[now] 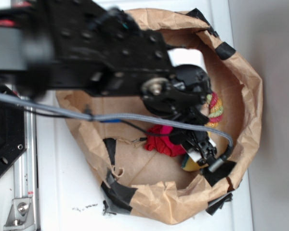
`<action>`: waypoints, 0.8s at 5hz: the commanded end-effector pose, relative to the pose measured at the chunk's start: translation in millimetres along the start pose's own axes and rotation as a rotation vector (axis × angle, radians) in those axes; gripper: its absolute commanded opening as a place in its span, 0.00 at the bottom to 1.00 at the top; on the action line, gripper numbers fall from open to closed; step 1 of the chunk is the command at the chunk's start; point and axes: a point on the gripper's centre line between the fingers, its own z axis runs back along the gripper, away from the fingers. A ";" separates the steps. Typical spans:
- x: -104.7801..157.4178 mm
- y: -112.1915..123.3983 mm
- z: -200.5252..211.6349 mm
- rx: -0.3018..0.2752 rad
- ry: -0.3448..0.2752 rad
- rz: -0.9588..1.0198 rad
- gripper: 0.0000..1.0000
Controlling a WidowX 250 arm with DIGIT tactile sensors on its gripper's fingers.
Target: Grab the green sponge.
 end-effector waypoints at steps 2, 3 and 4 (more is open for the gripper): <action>27.7 -22.8 -11.9 -0.069 -0.006 0.031 1.00; 14.9 -20.0 -30.2 -0.033 0.066 -0.019 1.00; 0.9 -17.0 -39.4 -0.006 0.108 -0.063 0.00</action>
